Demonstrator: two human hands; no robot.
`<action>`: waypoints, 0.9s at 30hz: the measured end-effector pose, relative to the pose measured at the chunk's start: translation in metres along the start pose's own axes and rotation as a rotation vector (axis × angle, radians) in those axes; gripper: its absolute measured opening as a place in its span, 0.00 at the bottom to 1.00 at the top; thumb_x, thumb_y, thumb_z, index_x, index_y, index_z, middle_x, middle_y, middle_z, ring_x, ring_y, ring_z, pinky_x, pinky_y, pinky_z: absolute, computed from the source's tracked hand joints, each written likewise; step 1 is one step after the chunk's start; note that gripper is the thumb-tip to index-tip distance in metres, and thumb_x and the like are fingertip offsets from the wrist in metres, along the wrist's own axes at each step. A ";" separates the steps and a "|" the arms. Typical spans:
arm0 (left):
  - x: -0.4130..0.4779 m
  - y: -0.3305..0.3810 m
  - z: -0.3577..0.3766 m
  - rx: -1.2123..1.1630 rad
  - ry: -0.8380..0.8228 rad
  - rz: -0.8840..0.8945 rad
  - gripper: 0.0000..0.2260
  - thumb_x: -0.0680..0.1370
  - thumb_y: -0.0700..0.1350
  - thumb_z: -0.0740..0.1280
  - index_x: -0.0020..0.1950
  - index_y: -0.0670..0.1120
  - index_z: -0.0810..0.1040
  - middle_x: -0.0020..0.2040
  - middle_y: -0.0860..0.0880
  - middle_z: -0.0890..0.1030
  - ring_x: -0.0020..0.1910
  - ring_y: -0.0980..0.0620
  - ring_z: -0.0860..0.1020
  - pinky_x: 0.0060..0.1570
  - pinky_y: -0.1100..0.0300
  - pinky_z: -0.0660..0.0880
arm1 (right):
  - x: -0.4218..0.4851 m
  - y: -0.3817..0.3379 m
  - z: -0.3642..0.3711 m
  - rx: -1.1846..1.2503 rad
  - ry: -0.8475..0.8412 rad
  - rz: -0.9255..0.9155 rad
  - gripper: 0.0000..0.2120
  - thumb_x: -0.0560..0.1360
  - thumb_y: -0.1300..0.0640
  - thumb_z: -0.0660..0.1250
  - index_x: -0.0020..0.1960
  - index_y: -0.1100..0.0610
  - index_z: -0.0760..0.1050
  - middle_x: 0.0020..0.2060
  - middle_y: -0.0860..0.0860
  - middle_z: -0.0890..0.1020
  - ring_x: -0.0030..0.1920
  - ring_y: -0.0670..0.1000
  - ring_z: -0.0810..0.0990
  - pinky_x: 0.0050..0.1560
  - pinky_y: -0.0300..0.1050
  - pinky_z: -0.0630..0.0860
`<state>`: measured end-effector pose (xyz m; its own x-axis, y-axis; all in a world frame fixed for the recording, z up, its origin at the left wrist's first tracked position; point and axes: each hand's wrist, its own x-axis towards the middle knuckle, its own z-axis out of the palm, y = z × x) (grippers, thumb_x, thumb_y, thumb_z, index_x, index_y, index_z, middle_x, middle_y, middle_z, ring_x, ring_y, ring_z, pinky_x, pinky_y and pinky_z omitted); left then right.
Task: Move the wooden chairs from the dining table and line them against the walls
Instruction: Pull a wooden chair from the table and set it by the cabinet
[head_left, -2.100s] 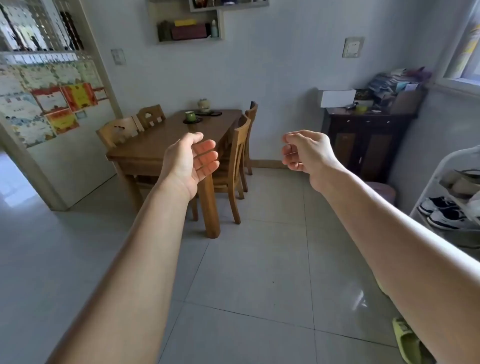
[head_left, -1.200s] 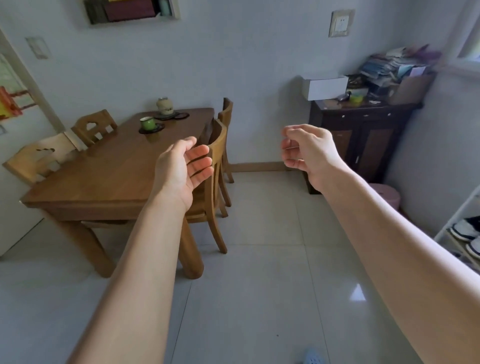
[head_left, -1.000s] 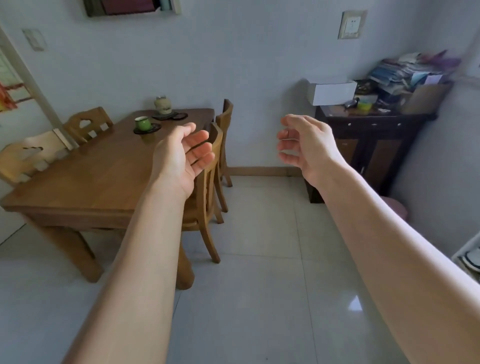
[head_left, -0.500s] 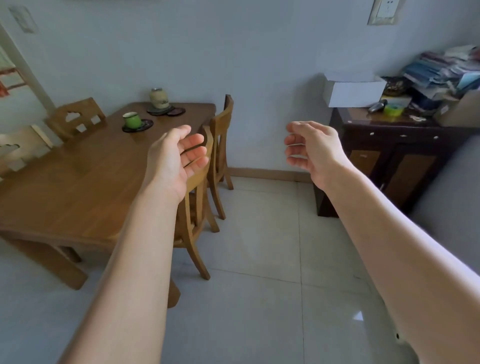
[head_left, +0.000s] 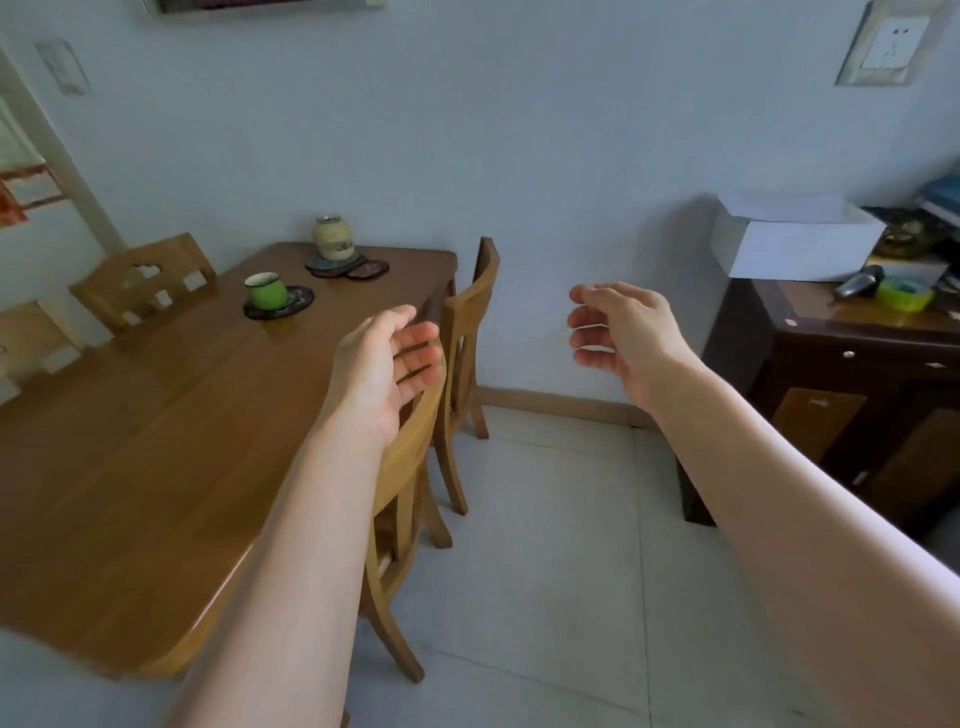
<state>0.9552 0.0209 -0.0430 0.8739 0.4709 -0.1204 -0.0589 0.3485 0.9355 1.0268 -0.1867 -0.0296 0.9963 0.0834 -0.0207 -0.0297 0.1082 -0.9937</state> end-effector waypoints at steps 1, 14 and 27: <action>0.022 0.001 0.004 0.002 0.002 -0.004 0.09 0.78 0.46 0.65 0.57 0.46 0.79 0.37 0.51 0.86 0.33 0.54 0.84 0.41 0.55 0.82 | 0.022 0.000 0.007 0.000 -0.002 0.006 0.06 0.77 0.59 0.64 0.48 0.59 0.79 0.33 0.53 0.79 0.28 0.50 0.77 0.28 0.40 0.76; 0.203 -0.023 0.052 0.030 0.023 -0.105 0.08 0.79 0.45 0.65 0.56 0.46 0.79 0.36 0.50 0.86 0.32 0.53 0.83 0.35 0.57 0.81 | 0.215 0.018 0.043 -0.061 -0.069 0.105 0.07 0.78 0.59 0.64 0.51 0.60 0.79 0.36 0.54 0.79 0.29 0.50 0.78 0.30 0.41 0.77; 0.362 -0.091 0.129 -0.060 0.228 -0.351 0.07 0.80 0.46 0.64 0.52 0.45 0.79 0.47 0.45 0.84 0.45 0.47 0.83 0.36 0.54 0.80 | 0.421 0.046 0.032 -0.191 -0.229 0.228 0.06 0.78 0.60 0.64 0.49 0.61 0.79 0.35 0.55 0.80 0.30 0.51 0.78 0.28 0.41 0.77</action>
<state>1.3391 0.0551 -0.1285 0.7173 0.4797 -0.5053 0.1896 0.5635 0.8041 1.4423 -0.1149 -0.0808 0.9213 0.3061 -0.2396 -0.2113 -0.1231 -0.9696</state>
